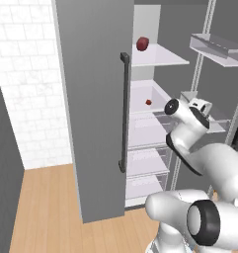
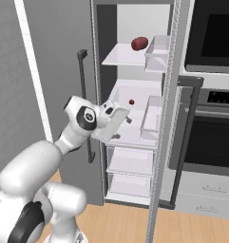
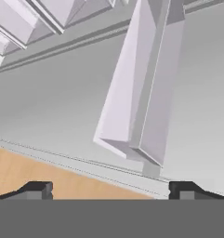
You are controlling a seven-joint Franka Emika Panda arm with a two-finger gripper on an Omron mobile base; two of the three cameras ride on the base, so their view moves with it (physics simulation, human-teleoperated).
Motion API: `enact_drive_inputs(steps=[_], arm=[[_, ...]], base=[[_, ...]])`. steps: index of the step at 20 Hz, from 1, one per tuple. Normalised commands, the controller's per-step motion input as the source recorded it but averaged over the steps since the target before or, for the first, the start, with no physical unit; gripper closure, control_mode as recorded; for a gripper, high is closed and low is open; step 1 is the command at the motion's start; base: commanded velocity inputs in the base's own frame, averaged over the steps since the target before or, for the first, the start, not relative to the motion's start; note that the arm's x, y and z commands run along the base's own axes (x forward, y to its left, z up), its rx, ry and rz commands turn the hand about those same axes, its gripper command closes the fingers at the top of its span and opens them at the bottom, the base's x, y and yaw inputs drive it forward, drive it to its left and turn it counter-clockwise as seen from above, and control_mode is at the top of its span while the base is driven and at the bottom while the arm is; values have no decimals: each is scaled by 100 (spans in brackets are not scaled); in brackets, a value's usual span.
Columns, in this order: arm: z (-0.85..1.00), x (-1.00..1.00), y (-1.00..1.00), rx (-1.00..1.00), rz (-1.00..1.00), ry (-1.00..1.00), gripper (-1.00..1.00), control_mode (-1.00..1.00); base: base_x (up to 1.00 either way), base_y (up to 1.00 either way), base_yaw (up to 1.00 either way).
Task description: Take the strawberry from the fridge and place it on top of the pancake, located on the dining counter.
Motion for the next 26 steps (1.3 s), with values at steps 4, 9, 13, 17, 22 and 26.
enact_drive_inputs(steps=[4,9,13,17,22,26], arm=[[0,-37,68,48,-6,0,-100,-100],[0,-46,51,72,-21,3,-100,-100],[0,-37,60,46,-29,13,-100,-100],[1,-51,41,39,-35,3,-100,-100],[-2,-89,3,21,-15,-2,-100,-100],[0,-72,0,0,-6,-14,-100,-100]], base=[[0,0,0],[0,0,0],[0,0,0],[0,0,0],[0,0,0],[0,0,0]])
